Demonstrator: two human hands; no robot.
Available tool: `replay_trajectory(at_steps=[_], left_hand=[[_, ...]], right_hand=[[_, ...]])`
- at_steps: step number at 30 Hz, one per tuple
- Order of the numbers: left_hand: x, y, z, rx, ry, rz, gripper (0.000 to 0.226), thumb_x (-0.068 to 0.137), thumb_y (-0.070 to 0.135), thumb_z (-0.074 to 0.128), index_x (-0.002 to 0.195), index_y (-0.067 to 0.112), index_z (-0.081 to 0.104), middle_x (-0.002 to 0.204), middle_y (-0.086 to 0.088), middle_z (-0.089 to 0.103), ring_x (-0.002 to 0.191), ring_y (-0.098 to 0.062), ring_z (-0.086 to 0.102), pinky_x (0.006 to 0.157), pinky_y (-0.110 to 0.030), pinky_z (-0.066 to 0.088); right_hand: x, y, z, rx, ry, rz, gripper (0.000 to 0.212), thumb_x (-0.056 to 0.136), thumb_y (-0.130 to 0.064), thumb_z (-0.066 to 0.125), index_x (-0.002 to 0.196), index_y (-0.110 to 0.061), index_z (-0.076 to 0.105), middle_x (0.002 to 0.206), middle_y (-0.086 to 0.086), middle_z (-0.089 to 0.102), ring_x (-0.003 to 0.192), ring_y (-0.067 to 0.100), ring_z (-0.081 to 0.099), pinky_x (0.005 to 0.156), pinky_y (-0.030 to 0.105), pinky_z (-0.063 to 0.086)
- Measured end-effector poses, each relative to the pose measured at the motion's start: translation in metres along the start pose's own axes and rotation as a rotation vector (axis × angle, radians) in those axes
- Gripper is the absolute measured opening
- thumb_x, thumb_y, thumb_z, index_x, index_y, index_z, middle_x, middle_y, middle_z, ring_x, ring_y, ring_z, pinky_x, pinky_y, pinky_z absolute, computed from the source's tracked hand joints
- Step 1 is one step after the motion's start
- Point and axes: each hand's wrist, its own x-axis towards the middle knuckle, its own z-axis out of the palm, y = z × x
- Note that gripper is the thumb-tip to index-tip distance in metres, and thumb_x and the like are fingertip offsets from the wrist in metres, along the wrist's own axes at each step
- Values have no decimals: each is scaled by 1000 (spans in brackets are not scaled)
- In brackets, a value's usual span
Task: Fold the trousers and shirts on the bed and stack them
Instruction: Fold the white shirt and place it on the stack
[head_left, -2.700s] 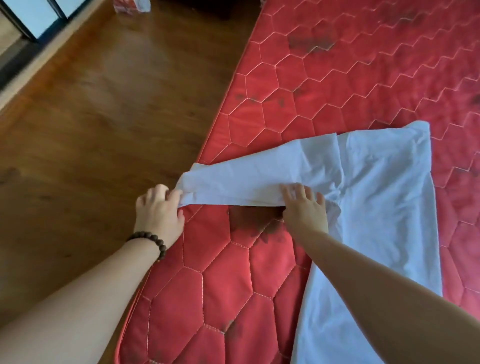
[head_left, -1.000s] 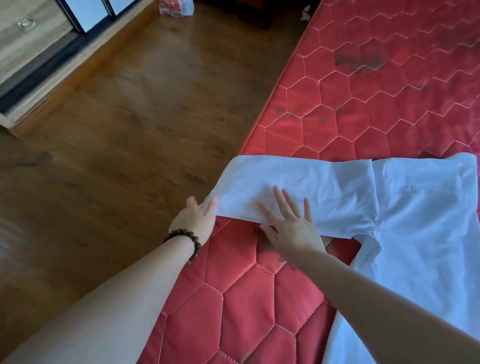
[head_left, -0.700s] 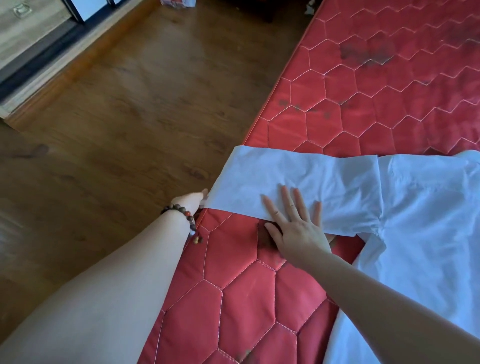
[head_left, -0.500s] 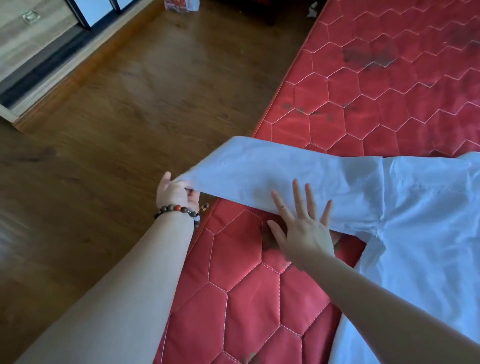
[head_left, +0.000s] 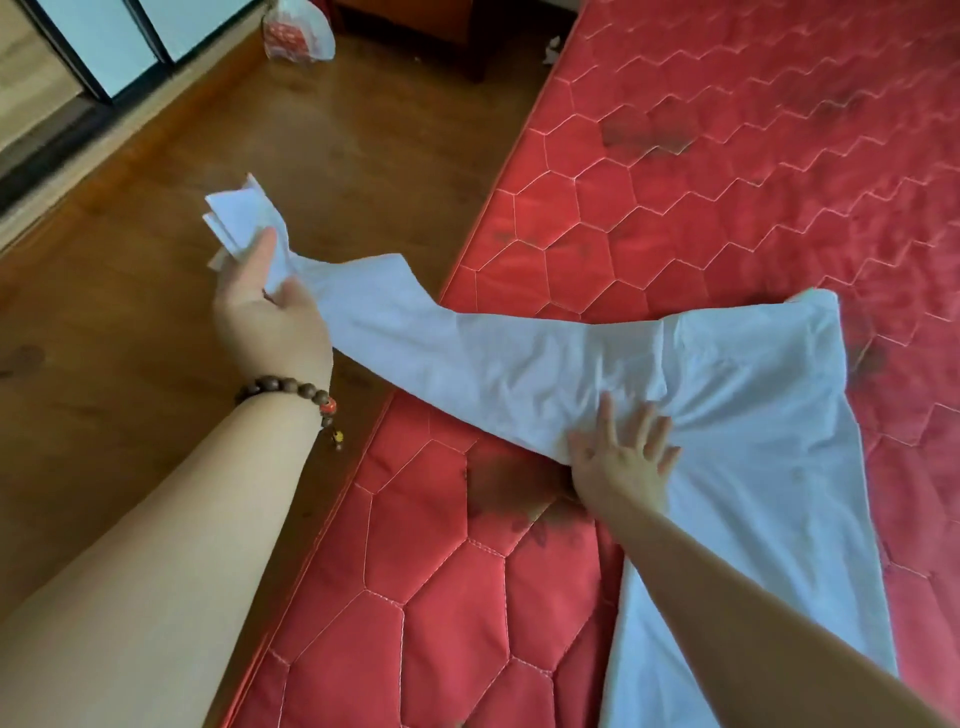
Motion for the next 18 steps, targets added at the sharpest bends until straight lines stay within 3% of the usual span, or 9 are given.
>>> replay_trajectory(at_steps=[3, 6, 8, 9, 11, 13, 16, 18], left_hand=[[-19, 44, 14, 32, -69, 173, 45, 89, -8, 49, 132, 3, 55, 135, -14, 53, 128, -20, 49, 94, 1, 31], [-55, 89, 35, 75, -227, 438, 47, 85, -12, 52, 129, 3, 58, 127, -19, 57, 116, -21, 55, 91, -3, 36], [-88, 115, 52, 92, -427, 623, 48, 83, -13, 53, 126, 6, 61, 122, -18, 60, 100, -18, 56, 81, -15, 44], [-106, 127, 60, 85, -543, 694, 48, 84, -11, 54, 126, 9, 62, 122, -16, 62, 94, -18, 57, 76, -20, 46], [-139, 148, 79, 69, -756, 799, 47, 86, -3, 51, 129, 12, 60, 131, -12, 59, 89, -23, 62, 74, -28, 49], [-172, 164, 97, 82, -814, 907, 53, 78, -10, 53, 128, 7, 61, 140, -17, 51, 95, -35, 64, 74, -38, 53], [-228, 168, 120, 119, -689, 1046, 41, 77, -11, 48, 110, 3, 69, 135, -23, 54, 116, -37, 57, 97, -42, 43], [-269, 156, 126, 181, -866, 996, 35, 80, -7, 45, 105, 0, 68, 127, -21, 58, 113, -36, 58, 97, -39, 42]], right_hand=[[-17, -19, -12, 136, -12, -308, 62, 98, -51, 33, 153, -31, 10, 161, 7, -8, 147, 21, -14, 119, 47, -5], [-41, -43, -76, 871, -127, -370, 69, 86, -66, 48, 145, -31, 36, 150, -12, 38, 141, 8, 31, 115, 32, 25], [-47, -46, -136, 1342, -294, -372, 72, 71, -76, 55, 133, -40, 48, 128, -22, 54, 123, 5, 52, 105, 33, 39], [-46, -41, -163, 1423, -344, -411, 62, 70, -72, 60, 123, -41, 55, 121, -17, 61, 114, 8, 59, 99, 35, 45], [-43, -26, -207, 1375, -170, -461, 28, 77, -40, 73, 99, -25, 64, 94, -4, 68, 87, 14, 66, 81, 34, 53], [-38, -2, -231, 1322, 145, -361, 13, 78, -6, 69, 85, -16, 64, 74, 4, 63, 70, 17, 62, 68, 36, 53], [-29, 54, -250, 1493, 326, -246, 14, 86, -1, 61, 82, -14, 65, 72, 3, 64, 71, 20, 61, 69, 36, 51], [-26, 102, -261, 1663, 366, -197, 16, 90, -2, 59, 84, -14, 66, 72, -1, 67, 68, 15, 64, 64, 29, 52]])
